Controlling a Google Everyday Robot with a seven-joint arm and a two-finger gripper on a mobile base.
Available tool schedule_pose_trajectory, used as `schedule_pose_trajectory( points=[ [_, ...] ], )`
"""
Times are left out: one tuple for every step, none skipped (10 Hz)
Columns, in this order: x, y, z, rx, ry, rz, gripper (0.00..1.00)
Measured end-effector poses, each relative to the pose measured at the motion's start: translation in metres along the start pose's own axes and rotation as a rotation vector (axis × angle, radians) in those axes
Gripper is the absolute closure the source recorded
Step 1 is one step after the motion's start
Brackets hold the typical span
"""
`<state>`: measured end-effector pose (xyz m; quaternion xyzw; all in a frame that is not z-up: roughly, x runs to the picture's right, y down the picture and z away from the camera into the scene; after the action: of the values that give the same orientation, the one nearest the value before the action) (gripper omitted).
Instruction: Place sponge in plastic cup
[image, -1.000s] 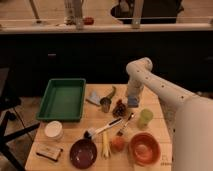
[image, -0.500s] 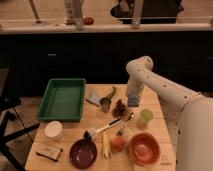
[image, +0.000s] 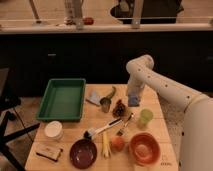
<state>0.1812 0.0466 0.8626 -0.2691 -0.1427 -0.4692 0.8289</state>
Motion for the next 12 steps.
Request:
schedule_pose_trajectory(
  points=[
    [0.0, 0.001, -0.002, 0.0, 0.004, 0.002, 0.98],
    [0.001, 0.003, -0.004, -0.001, 0.007, 0.005, 0.98],
    [0.002, 0.004, -0.006, -0.002, 0.011, 0.009, 0.98],
    [0.003, 0.005, -0.008, -0.003, 0.015, 0.012, 0.98],
    [0.004, 0.007, -0.01, -0.003, 0.019, 0.016, 0.98],
    [0.004, 0.008, -0.011, -0.004, 0.022, 0.021, 0.98],
    [0.005, 0.012, -0.014, -0.005, 0.027, 0.03, 0.98],
    [0.006, 0.015, -0.016, -0.006, 0.03, 0.037, 0.98],
    [0.007, 0.017, -0.017, -0.006, 0.032, 0.042, 0.98],
    [0.009, 0.021, -0.019, -0.006, 0.036, 0.051, 0.98],
    [0.011, 0.026, -0.019, -0.009, 0.039, 0.066, 0.98],
    [0.014, 0.031, -0.02, -0.011, 0.042, 0.08, 0.98]
  ],
)
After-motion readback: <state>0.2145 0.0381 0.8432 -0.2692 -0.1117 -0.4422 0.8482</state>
